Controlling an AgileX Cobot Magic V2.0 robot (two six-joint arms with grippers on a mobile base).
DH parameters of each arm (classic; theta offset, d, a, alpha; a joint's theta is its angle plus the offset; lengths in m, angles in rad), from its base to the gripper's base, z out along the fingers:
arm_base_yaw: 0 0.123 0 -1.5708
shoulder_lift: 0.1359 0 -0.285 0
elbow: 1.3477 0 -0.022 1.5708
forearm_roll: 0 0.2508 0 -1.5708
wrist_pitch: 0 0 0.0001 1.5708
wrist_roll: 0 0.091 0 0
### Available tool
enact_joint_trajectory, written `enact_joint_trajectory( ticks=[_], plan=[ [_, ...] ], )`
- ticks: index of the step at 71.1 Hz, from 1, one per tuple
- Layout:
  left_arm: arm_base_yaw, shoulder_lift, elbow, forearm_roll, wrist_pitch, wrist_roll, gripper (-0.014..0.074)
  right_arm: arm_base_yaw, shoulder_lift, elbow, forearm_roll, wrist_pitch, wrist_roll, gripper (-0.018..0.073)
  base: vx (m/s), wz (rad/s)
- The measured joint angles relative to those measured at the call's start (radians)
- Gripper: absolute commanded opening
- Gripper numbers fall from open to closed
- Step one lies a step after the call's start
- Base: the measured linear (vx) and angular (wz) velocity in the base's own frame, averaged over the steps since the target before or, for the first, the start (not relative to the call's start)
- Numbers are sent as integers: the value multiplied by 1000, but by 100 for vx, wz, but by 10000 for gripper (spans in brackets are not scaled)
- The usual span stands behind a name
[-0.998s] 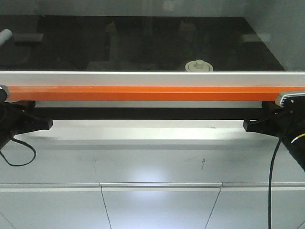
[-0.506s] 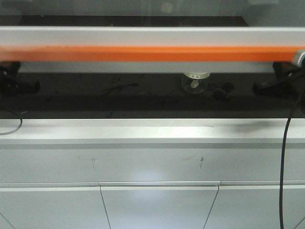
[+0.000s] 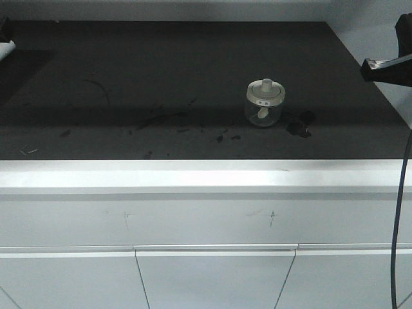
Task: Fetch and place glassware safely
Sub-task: 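Lift the orange sash handle upward with both grippers to open, then release the sash and move the right gripper toward the glass jar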
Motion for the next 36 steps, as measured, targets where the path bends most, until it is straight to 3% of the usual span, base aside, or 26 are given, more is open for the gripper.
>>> enact_joint_trajectory(
  ticks=[15,36],
  plan=[
    [0,-5,0,0,27,0,-7,0,-13,0,-3,37,48,-1,0,0],
    [0,-118,13,0,330,0,-7,0,-90,12,-144,193,198,-1,0,0]
  ],
)
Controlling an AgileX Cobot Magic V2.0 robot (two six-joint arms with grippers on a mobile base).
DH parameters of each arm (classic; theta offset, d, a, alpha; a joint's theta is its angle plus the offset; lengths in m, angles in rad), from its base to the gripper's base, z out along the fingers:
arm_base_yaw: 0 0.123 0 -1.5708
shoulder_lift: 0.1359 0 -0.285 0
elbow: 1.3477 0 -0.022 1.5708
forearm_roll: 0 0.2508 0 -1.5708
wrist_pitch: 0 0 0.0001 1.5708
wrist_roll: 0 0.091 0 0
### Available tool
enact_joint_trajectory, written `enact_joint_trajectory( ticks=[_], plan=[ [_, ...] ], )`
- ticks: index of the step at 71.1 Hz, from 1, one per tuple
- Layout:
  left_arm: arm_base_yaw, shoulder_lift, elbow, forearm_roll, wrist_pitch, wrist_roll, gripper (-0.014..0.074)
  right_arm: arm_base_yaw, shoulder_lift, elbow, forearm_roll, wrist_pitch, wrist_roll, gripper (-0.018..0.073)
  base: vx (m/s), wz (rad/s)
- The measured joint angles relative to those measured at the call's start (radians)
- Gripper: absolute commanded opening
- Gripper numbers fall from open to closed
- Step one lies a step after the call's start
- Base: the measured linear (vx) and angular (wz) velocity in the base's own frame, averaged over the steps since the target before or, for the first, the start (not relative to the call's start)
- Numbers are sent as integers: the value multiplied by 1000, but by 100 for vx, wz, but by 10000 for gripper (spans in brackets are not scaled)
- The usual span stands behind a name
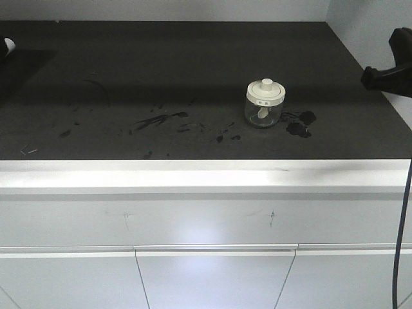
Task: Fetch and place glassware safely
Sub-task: 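Release the sash and move the right gripper toward the glass jar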
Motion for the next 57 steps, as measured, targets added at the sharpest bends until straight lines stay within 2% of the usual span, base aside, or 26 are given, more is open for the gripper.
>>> enact_joint_trajectory(
  ticks=[11,39,57],
  plan=[
    [0,-78,75,0,70,0,-7,0,-44,60,-37,9,60,-1,0,0],
    [0,-400,408,0,101,0,-7,0,-73,173,-42,18,67,-1,0,0],
    [0,-654,560,0,241,0,-7,0,-73,173,-42,19,67,-1,0,0]
  ],
)
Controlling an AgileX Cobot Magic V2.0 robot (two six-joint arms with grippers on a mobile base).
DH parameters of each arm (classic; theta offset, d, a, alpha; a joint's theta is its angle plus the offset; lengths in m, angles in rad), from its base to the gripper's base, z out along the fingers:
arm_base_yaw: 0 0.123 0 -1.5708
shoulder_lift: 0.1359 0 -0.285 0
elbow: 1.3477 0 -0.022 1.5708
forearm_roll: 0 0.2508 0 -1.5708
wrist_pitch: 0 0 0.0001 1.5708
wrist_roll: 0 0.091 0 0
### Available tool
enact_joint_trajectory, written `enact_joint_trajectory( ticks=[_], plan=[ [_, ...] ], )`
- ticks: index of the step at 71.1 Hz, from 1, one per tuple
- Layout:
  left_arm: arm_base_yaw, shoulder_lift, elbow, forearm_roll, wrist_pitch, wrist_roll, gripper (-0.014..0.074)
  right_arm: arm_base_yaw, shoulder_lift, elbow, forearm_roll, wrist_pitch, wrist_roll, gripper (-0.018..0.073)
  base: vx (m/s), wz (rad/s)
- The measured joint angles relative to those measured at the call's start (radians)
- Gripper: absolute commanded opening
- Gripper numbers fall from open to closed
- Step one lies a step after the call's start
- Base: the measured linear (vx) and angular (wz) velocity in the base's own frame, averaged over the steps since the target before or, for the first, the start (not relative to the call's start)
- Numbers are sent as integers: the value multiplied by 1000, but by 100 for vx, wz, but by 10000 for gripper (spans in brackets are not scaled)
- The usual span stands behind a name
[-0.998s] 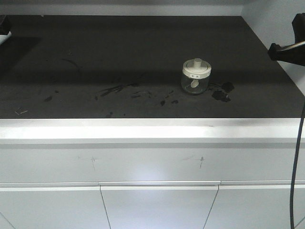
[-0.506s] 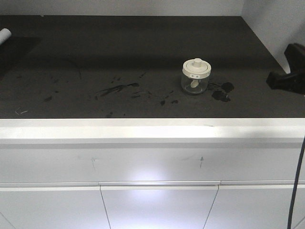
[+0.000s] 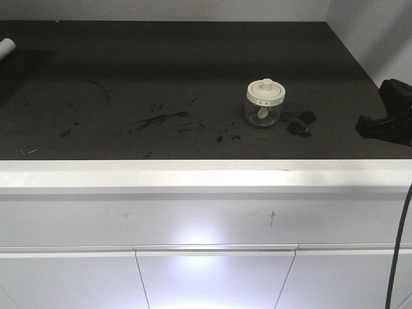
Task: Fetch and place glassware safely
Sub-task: 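Release the sash and move the right gripper toward the glass jar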
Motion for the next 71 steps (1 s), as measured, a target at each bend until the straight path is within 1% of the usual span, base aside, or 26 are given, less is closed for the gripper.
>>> enact_joint_trajectory(
  ticks=[6,15,24,32,39,43,53,58,64,71],
  plan=[
    [0,-64,28,0,40,0,-7,0,0,0,-4,0,0,-1,0,0],
    [0,-132,54,0,84,0,-7,0,11,0,-40,-16,0,-1,0,0],
    [0,-145,57,0,116,0,-7,0,56,0,-74,-69,8,2,0,0],
    [0,-145,57,-1,127,0,-7,0,100,0,-80,-130,30,30,0,0],
    [0,-145,57,-1,133,0,-7,0,147,-14,-93,-153,42,99,0,0],
    [0,-145,57,-1,135,0,-7,0,179,-33,-110,-152,55,165,0,0],
    [0,-145,57,-1,136,0,-7,0,258,-124,-205,-147,145,351,0,0],
    [0,-145,57,-1,136,0,-7,0,299,-177,-255,-147,195,424,0,0],
    [0,-145,57,-1,136,0,-7,1,354,-248,-317,-147,247,473,0,0],
    [0,-145,57,-1,136,0,-7,19,422,-334,-365,-140,273,475,0,0]
  ],
)
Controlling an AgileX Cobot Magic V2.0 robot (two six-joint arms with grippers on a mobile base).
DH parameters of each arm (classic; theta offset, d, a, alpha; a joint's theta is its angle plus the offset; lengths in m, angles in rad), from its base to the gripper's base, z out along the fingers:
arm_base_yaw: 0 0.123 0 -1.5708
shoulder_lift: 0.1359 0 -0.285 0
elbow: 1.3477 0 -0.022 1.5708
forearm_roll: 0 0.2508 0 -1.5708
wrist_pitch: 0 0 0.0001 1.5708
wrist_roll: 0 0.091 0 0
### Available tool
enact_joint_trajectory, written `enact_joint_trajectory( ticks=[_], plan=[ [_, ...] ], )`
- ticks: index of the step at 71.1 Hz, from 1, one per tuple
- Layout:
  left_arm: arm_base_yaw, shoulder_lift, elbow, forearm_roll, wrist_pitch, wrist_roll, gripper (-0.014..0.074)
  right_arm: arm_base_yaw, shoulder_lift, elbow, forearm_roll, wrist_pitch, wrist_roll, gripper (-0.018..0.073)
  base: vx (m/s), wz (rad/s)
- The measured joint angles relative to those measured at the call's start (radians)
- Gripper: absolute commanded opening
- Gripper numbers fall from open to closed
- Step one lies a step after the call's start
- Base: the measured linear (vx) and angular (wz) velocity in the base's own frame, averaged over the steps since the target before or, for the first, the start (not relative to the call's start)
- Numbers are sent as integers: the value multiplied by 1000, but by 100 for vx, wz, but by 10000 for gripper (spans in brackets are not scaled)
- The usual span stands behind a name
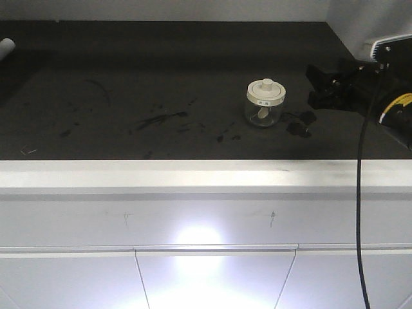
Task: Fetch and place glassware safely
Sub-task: 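Release the sash and move the right gripper toward the glass jar, then close the right gripper on the white lid of the glass jar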
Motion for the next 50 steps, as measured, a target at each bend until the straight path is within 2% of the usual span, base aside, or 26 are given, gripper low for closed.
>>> enact_joint_trajectory(
  ticks=[18,30,50],
  plan=[
    [0,0,0,0,1,0,-7,104,191,-238,-32,86,3,475,0,0],
    [0,0,0,0,33,0,-7,111,318,-378,15,116,3,475,0,0],
    [0,0,0,0,72,0,-7,111,487,-532,19,118,3,475,0,0]
  ],
)
